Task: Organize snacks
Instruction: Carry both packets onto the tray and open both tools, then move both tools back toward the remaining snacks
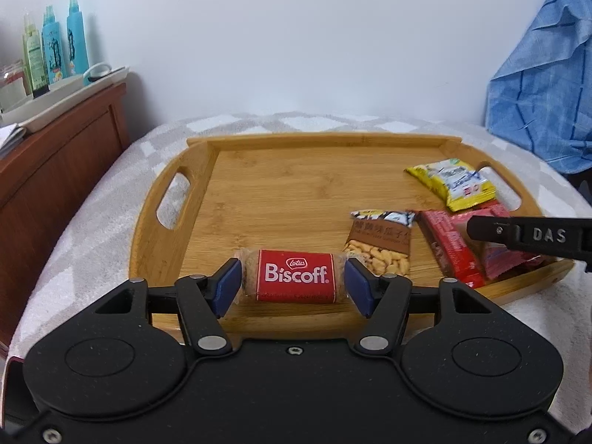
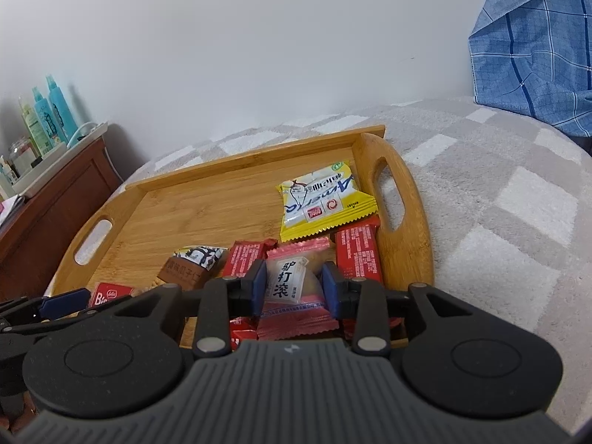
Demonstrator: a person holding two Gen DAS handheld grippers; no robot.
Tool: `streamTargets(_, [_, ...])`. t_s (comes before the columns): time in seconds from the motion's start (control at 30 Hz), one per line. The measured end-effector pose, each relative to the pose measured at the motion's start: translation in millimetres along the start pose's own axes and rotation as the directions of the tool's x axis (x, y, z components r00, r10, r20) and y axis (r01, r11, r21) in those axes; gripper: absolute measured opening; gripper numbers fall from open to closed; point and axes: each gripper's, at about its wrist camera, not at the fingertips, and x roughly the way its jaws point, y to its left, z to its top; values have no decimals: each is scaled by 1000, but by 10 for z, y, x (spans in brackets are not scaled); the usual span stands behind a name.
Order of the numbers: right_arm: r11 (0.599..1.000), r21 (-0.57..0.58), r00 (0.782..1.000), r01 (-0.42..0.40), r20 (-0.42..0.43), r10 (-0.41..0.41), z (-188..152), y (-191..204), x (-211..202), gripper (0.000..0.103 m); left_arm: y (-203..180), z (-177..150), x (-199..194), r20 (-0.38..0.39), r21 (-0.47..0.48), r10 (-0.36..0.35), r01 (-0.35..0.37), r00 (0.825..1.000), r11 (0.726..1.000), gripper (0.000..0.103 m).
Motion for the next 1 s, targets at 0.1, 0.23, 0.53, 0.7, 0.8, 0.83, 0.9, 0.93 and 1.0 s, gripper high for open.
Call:
streamTargets(0.1, [1000,-14,1000,-3,30,4,33,8,-86,42,20,12,-145,25,1,-16,16,1000,1000,70])
streamTargets(0.23, [1000,-17,998,-10,69,11,50,13,-221,52,52,-10,-351,44,-1,-29,29,999,1000,75])
streamTargets(0.53, [998,32,994,-45,99,42,-189,-32,-546,60,101,-328,-789,49,-16,-51,52,997,999,81])
streamTargets(0.7, [998,24,992,-62,112,58,-340,-11,-729,64,131,-564,-988,55,-47,-72,75,996,996,88])
streamTargets(0.8, [999,-7,990,-47,132,48,-440,29,-825,65,159,-687,-1038,35,-70,-73,75,997,995,88])
streamTargets(0.83, [999,-16,990,-48,134,50,-481,40,-862,65,166,-725,-1049,30,-74,-69,71,997,995,88])
streamTargets(0.9, [998,-31,989,-48,137,52,-563,66,-922,67,178,-800,-1081,25,-76,-65,66,998,995,88])
streamTargets(0.93, [998,-37,989,-48,138,52,-609,78,-950,68,184,-830,-1095,23,-74,-62,64,998,995,88])
streamTargets(1.0, [998,-48,989,-44,136,50,-715,99,-997,69,180,-890,-1126,18,-70,-60,61,998,996,88])
